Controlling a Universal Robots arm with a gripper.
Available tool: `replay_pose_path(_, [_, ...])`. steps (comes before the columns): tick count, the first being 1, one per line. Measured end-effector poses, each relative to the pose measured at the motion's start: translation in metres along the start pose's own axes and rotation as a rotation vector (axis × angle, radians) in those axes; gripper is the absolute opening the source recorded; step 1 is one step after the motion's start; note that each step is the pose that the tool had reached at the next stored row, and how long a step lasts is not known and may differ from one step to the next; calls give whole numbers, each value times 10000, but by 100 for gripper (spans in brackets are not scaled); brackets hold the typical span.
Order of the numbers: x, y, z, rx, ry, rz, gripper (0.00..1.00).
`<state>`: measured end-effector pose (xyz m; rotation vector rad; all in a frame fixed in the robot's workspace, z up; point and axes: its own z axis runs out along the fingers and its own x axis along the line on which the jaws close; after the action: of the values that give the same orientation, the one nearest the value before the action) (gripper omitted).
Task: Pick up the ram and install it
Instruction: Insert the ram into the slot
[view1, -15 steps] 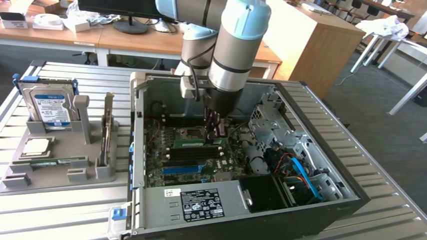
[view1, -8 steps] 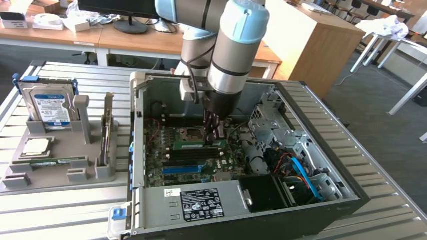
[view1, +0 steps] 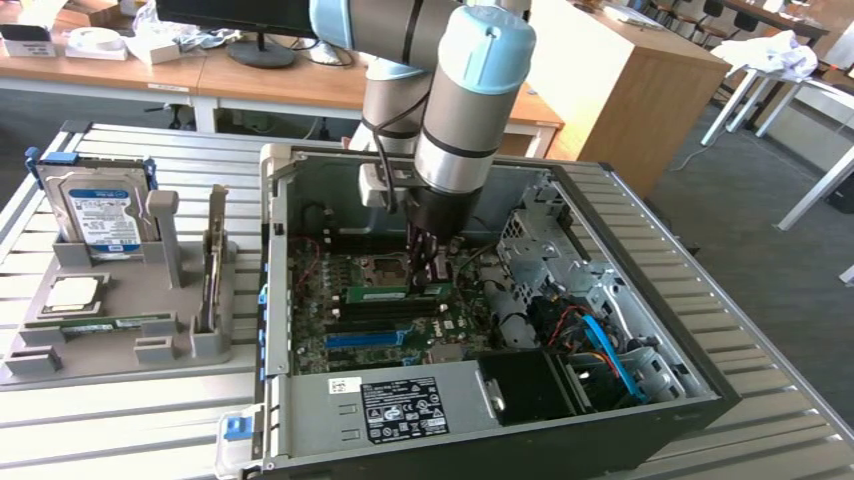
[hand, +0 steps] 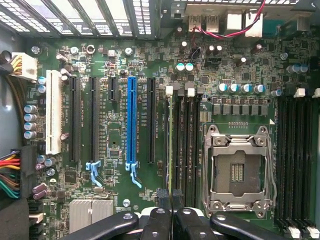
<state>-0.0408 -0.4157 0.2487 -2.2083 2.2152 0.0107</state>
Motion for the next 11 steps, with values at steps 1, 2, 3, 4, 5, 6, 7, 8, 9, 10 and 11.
replay_pose_path(1, [0, 1, 1, 1, -1, 0, 12])
replay_pose_path(2, [0, 2, 1, 1, -2, 0, 12])
replay_pose_path(3, [0, 4, 1, 1, -2, 1, 12])
replay_pose_path(4, [0, 6, 1, 1, -2, 1, 12])
replay_pose_path(5, [0, 8, 1, 2, -3, 1, 12])
replay_pose_path(6, [0, 10, 1, 2, -3, 1, 12])
replay_pose_path(7, [0, 13, 1, 2, -2, 0, 12])
replay_pose_path(8, [0, 14, 1, 1, -2, -1, 12])
replay_pose_path(9, [0, 14, 1, 1, -1, -2, 12])
replay_pose_path(10, [0, 16, 1, 1, -2, -1, 12])
replay_pose_path(11, [0, 17, 1, 1, -2, 0, 12])
